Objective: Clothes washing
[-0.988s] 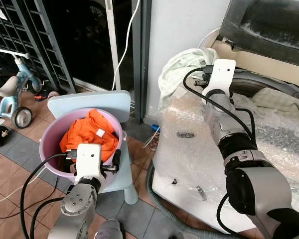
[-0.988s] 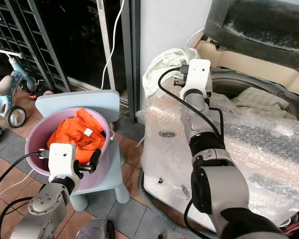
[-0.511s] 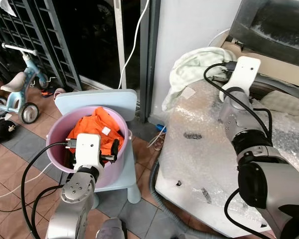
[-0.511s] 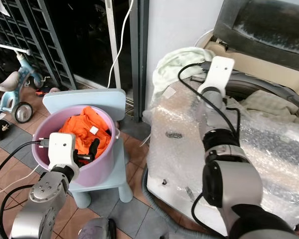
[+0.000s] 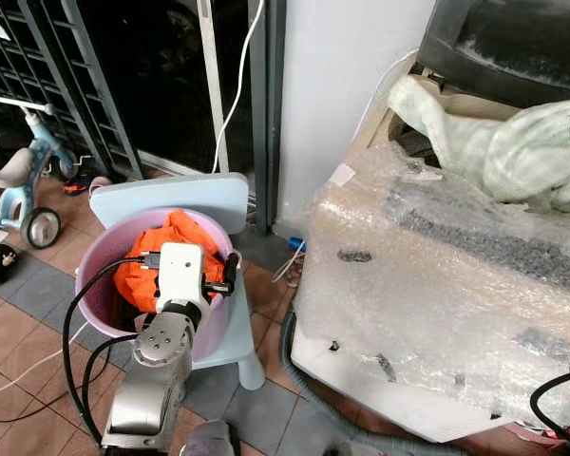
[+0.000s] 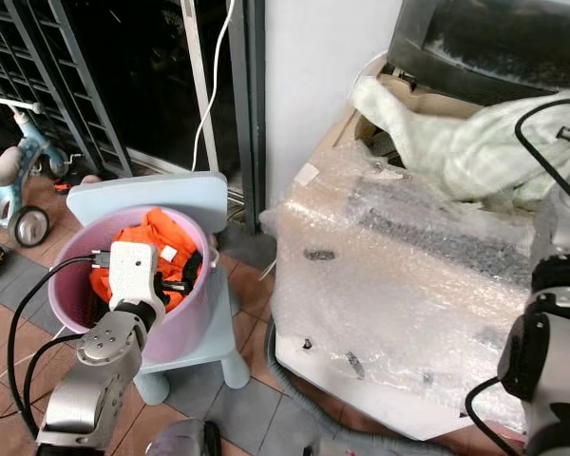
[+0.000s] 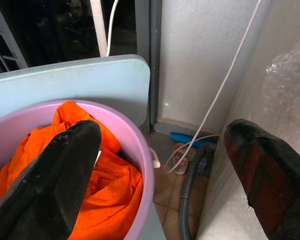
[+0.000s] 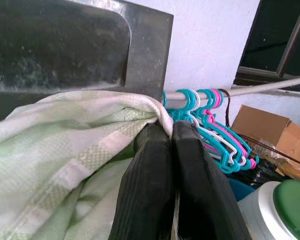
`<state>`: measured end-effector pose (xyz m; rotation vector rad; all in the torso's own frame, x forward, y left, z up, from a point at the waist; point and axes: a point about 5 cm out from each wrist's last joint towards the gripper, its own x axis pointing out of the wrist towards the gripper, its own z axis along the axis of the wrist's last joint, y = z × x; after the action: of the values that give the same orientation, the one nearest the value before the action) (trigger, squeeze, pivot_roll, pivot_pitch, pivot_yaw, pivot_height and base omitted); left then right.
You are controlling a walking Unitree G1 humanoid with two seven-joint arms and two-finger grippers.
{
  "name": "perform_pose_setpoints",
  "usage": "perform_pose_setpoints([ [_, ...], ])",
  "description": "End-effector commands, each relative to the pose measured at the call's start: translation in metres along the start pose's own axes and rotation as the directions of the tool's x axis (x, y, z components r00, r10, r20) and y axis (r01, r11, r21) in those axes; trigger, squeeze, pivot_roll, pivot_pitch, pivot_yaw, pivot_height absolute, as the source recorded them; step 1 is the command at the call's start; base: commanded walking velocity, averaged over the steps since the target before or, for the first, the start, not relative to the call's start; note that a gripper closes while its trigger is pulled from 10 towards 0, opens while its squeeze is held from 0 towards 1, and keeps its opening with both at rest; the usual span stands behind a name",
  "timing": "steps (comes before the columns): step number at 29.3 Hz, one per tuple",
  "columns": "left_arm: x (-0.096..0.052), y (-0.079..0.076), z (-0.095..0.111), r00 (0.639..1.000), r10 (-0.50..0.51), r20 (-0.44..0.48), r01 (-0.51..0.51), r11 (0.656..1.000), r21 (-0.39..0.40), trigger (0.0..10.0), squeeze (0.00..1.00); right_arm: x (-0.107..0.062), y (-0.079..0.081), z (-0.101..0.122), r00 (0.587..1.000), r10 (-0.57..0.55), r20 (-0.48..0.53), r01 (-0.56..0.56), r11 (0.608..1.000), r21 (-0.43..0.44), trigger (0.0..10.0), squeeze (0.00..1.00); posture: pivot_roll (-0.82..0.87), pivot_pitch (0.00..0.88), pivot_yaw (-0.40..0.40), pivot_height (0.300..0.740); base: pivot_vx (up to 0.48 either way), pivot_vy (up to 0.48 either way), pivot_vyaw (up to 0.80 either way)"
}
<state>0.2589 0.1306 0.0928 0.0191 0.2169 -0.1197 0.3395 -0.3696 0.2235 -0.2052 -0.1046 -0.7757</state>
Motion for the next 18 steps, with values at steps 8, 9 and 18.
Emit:
perform_pose_setpoints([
  [8,0.007,-0.001,-0.003,1.000,0.000,-0.001,0.000,1.000,-0.020,10.0,0.00,-0.049,0.095,0.001,0.722,0.690,0.060,-0.666,0.715,-0.212,10.0,1.00,-0.02,0.000,0.040,0.740,0.000,0.000,0.00],
  [9,0.008,0.000,-0.002,1.000,0.009,0.001,-0.009,1.000,-0.022,10.0,0.00,-0.057,0.102,0.000,0.684,0.726,0.069,-0.691,0.675,-0.257,10.0,1.00,-0.02,0.000,0.049,0.740,0.000,0.000,0.00],
  [18,0.021,-0.002,0.007,0.998,0.046,0.034,-0.045,0.998,-0.049,10.0,0.00,-0.069,0.107,0.018,0.628,0.755,0.189,-0.715,0.656,-0.244,10.0,1.00,-0.06,0.000,0.070,0.740,0.000,0.000,0.00],
])
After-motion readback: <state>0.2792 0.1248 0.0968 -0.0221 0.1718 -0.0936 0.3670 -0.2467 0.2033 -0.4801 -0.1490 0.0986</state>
